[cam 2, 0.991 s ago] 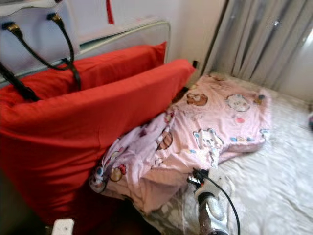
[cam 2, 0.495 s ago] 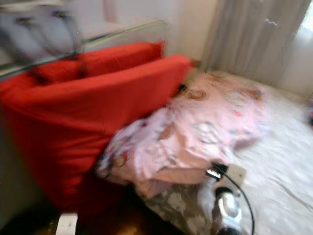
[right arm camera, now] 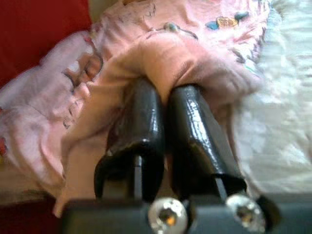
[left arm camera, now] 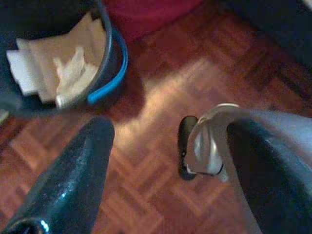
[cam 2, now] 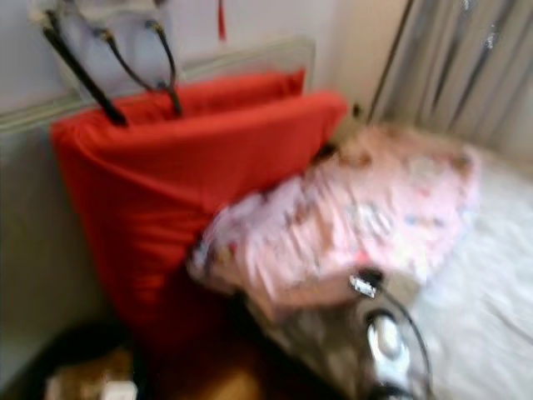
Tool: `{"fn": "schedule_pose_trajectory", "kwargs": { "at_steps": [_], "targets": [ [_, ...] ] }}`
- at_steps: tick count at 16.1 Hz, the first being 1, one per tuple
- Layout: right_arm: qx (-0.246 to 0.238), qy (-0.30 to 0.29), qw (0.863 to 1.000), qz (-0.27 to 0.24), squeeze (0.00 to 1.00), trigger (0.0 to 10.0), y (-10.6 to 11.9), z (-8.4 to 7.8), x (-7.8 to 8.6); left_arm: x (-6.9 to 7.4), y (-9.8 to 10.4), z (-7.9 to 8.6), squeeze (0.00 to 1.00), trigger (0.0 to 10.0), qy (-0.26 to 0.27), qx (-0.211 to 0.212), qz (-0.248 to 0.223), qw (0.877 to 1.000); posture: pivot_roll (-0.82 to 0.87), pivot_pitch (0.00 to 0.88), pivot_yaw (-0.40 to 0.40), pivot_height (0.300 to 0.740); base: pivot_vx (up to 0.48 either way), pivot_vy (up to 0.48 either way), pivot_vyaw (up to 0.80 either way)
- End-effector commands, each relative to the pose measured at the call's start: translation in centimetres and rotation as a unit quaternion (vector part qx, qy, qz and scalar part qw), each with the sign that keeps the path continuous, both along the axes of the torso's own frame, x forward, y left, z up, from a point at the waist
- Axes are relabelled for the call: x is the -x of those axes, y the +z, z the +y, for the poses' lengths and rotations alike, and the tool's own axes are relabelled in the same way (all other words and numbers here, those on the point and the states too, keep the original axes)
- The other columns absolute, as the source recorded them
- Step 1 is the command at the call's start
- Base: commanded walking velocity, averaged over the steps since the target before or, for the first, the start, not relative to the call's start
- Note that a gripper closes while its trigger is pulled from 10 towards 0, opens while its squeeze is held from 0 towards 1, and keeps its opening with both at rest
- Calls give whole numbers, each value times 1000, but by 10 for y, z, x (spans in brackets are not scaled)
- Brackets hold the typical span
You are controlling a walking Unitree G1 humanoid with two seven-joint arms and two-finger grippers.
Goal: Clean up the room
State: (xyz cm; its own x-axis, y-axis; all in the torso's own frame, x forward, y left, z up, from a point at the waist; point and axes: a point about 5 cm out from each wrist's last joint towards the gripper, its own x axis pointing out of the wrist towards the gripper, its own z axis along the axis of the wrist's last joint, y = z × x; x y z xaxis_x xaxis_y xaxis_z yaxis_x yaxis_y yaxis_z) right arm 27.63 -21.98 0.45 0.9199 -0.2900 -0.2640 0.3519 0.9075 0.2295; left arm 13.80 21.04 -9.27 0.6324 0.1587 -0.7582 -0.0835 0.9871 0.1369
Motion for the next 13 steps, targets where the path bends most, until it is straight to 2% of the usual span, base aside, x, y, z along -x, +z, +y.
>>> {"fn": "schedule_pose_trajectory", "kwargs": {
  "at_steps": [1, 8, 10, 12, 13],
  "targets": [
    [6, -1, 1000, -3, 0, 10000, 4, 0, -4, -12, 5, 3, 0, 10000, -3, -6, -17, 1000, 76, 0, -83, 740, 0, 0, 0],
    [27, -41, 998, 37, 0, 10000, -5, -15, 7, -12, 5, 0, 0, 10000, -8, -1, -18, 1000, 74, 0, -83, 740, 0, 0, 0],
    [41, -54, 995, 76, 0, 10000, -14, -19, 16, -12, 5, 0, 0, 10000, -9, -1, -18, 1000, 72, 0, -83, 740, 0, 0, 0],
    [32, -64, 992, 106, 0, 10000, -23, -19, 26, -12, 5, -1, 0, 10000, -11, -2, -18, 1000, 70, 0, -84, 740, 0, 0, 0],
    [36, -65, 986, 146, 0, 10000, -36, -18, 39, -12, 5, -1, 0, 10000, -11, -3, -18, 1000, 70, 0, -84, 740, 0, 0, 0]
  ]
}}
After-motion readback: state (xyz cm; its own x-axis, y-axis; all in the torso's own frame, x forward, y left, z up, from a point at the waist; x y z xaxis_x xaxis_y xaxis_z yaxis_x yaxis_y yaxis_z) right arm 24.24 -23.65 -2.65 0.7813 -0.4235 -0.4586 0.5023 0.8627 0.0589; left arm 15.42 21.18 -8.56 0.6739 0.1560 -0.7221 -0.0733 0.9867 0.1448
